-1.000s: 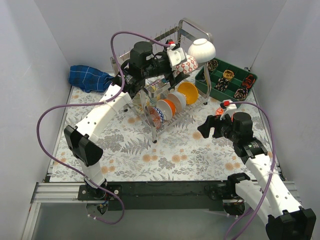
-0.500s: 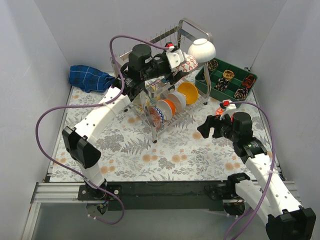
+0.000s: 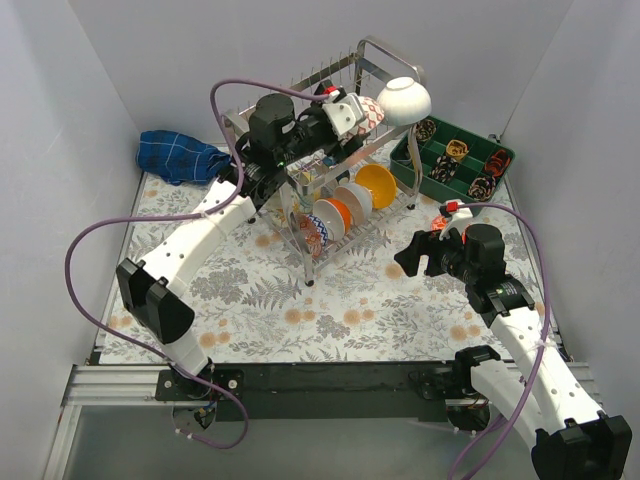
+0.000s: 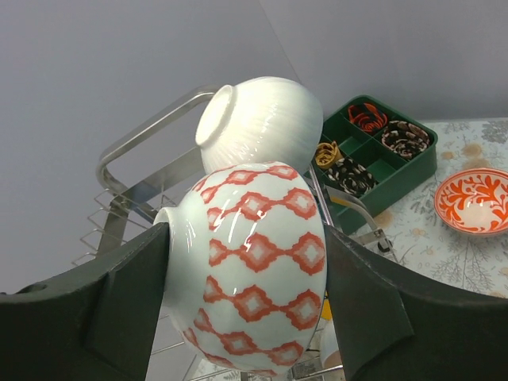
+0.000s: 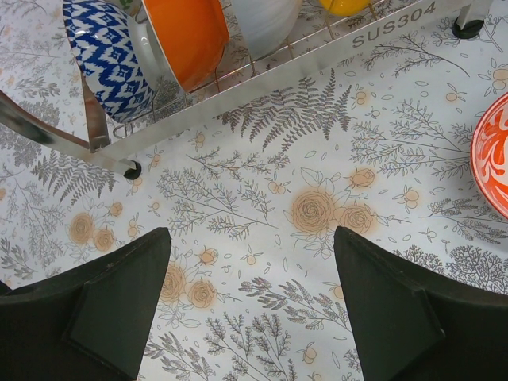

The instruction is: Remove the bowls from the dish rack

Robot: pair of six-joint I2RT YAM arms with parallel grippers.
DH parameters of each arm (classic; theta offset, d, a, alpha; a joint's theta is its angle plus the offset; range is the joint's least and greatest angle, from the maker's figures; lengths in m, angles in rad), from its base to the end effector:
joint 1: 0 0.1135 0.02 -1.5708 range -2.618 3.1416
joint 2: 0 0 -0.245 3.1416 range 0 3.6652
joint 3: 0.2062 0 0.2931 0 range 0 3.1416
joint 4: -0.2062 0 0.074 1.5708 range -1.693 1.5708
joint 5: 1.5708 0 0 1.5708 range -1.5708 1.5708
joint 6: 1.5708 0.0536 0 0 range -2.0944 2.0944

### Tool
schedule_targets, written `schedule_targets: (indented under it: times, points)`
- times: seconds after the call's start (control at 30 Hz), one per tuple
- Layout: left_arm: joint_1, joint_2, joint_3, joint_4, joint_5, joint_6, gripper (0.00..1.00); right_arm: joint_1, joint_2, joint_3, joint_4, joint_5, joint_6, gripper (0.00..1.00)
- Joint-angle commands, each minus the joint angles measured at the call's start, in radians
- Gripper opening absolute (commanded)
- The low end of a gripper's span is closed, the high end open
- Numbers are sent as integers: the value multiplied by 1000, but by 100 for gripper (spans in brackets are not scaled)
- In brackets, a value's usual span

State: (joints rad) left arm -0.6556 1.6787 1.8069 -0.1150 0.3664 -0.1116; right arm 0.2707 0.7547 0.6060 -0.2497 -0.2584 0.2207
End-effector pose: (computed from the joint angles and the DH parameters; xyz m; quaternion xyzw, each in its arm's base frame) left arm 0.3428 -0.2879 0.4549 0.3105 0.6304 -0.3806 0.6011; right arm 0.2373 0.0801 0.2494 -0.0919 0.8241 0.2375 0.5060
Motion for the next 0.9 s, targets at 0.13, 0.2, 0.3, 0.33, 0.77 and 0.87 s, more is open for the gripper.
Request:
schedule_targets:
  times: [0.13, 0.2, 0.3, 0.33, 0.77, 0.87]
  points:
    - [5, -128, -1, 144, -119, 4, 22, 7, -6, 12, 30, -12, -4, 91]
    - [5, -149, -12, 153, -156, -11, 21, 7, -6, 15, 27, -12, -3, 91]
    - [5, -189, -35, 166, -204, -51, 21, 7, -11, 20, 20, -15, -1, 91]
    - [4, -198, -41, 167, -217, -59, 20, 5, -15, 20, 18, -13, -1, 91]
    - [5, -436, -95, 28, -521, -178, 19, 7, -35, 32, -8, -4, -7, 91]
    - [5, -482, -119, -28, -633, -191, 19, 7, -37, 35, -10, -15, -6, 91]
